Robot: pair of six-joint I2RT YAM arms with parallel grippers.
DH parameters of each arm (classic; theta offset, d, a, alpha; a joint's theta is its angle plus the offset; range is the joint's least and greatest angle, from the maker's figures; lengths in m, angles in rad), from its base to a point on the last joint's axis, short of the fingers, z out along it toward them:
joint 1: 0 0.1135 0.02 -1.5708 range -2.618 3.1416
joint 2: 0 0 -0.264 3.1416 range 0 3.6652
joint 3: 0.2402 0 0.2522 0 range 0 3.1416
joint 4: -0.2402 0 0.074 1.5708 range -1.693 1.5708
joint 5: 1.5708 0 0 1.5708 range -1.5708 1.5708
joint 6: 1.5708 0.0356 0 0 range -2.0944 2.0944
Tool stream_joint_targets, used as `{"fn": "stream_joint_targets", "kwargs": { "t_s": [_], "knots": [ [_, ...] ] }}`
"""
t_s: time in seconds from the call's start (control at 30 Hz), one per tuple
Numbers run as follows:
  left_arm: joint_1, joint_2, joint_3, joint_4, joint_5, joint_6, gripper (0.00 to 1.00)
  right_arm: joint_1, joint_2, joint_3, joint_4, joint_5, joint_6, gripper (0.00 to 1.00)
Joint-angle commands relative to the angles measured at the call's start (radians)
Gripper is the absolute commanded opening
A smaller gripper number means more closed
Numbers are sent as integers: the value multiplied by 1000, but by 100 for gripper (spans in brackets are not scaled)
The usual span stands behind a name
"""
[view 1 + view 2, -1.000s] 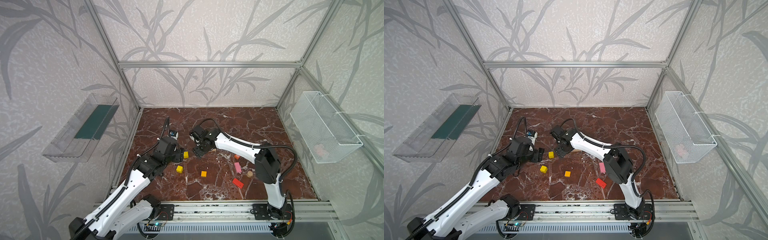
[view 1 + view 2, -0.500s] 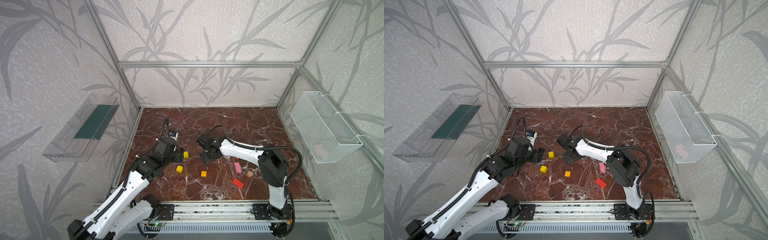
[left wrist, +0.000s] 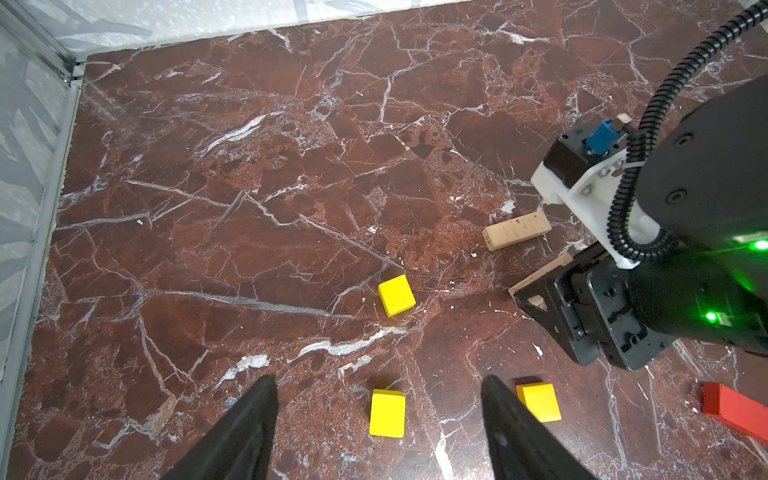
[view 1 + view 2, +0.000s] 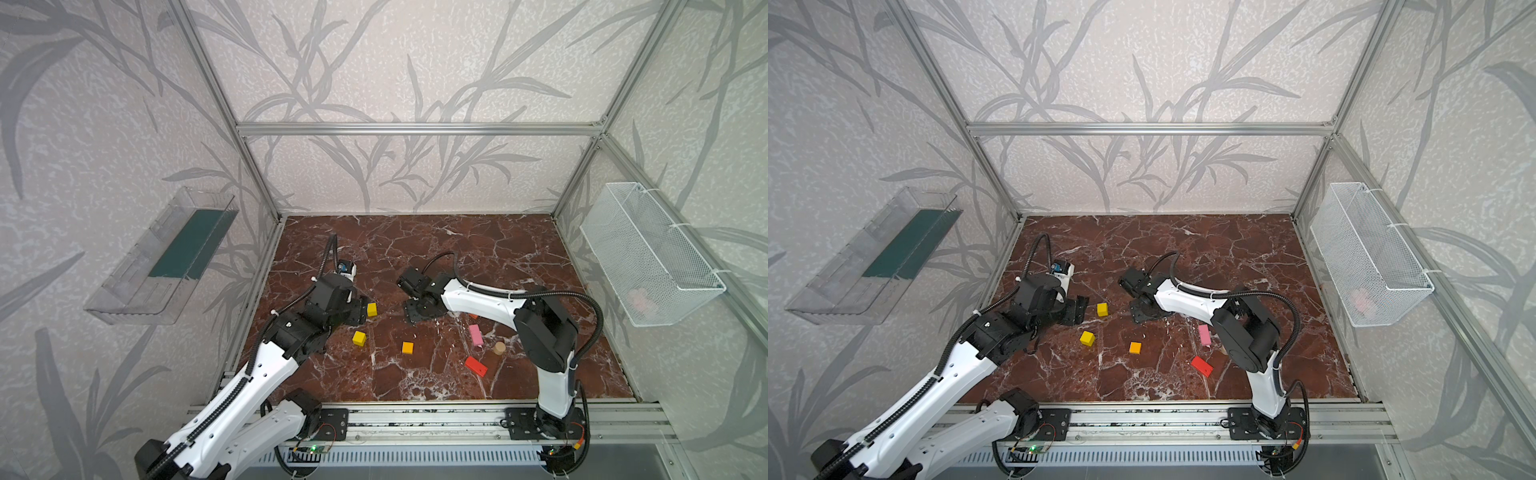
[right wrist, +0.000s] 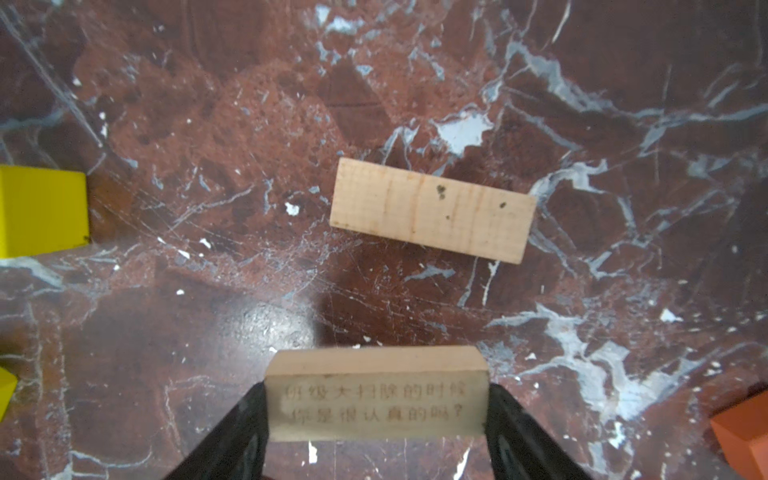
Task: Build the wood block tower
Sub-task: 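Slide the held printed bar against the plain bar with the right gripper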
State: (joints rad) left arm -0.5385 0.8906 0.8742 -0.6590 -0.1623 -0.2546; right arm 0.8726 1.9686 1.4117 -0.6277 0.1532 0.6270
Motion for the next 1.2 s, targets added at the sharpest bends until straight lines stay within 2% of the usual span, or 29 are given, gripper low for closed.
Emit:
{"fn": "stream_joint_targets", "kwargs": {
  "t_s": [0.0, 0.3, 1.17],
  "knots": [
    [5, -15, -13, -10, -6, 0, 75, -10, 21, -23, 30, 20, 58, 51],
    [3, -13, -13, -13, -10, 0, 75, -24, 26, -42, 50, 37, 100, 51],
    [5, -15, -13, -15, -12, 0, 75, -45, 101, 35, 25, 52, 110, 51]
  ]
}}
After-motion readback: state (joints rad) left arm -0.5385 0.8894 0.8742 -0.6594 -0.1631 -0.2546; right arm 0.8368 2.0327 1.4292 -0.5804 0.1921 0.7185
